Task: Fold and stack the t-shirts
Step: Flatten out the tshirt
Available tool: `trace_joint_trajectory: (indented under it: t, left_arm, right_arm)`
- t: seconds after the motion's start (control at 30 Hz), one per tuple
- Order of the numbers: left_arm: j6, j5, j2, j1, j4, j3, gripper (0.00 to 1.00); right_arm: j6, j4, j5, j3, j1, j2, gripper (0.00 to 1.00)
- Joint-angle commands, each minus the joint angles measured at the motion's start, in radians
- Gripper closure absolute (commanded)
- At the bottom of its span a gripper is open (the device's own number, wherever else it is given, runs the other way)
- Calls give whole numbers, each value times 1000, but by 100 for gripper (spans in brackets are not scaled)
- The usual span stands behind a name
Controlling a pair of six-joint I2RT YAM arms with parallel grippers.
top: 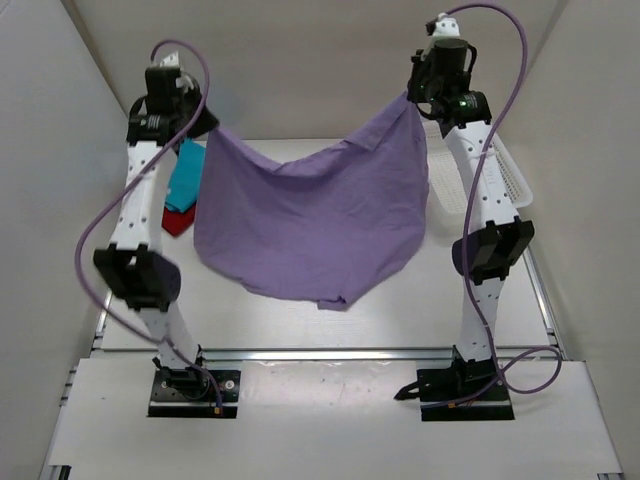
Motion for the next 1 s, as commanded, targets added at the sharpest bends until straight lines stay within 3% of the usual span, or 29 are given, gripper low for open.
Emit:
trace_joint_trajectory:
  t: [0.0, 0.03, 0.07, 0.2, 0.33, 0.43, 0.53, 0.57, 0.63, 0.73, 0.87, 0.97]
  left_arm:
    - [-70, 70, 175, 30, -33, 373, 100]
    - [-79, 84, 209, 42, -33, 499, 100]
    - [-128, 111, 203, 77, 3, 510, 100]
    - [-228, 171, -12, 165, 290, 236, 99]
    - [-219, 159, 2, 212, 226, 374, 98]
    - [-233, 170, -57, 264, 284, 270, 98]
    - [-187, 130, -86, 255, 257, 184, 100]
    - [-161, 109, -97, 251, 261, 131, 100]
    - [-144, 102, -181, 246, 319, -14, 100]
    - [-104, 34, -321, 219, 388, -271, 100]
    - [-83, -22, -566, 177, 442, -674, 100]
    - [-116, 0, -739, 180, 465, -966, 100]
  right_arm:
    - [163, 190, -199, 79, -81, -37, 100]
    - [172, 227, -201, 74, -92, -64, 100]
    - [185, 294, -212, 63, -102, -92, 100]
    - [168, 430, -209, 78, -110, -195, 100]
    - [234, 453, -299, 4, -162, -285, 100]
    - [249, 433, -330, -115, -156, -339, 100]
    - [169, 341, -239, -327, -103, -426, 100]
    - [160, 342, -233, -395, -98, -483, 100]
    - [151, 405, -210, -722, -73, -590, 100]
    - [145, 462, -115, -1042, -43, -744, 100]
    - [154, 411, -23, -1294, -12, -932, 100]
    - [162, 307, 61, -1467, 103, -1070, 100]
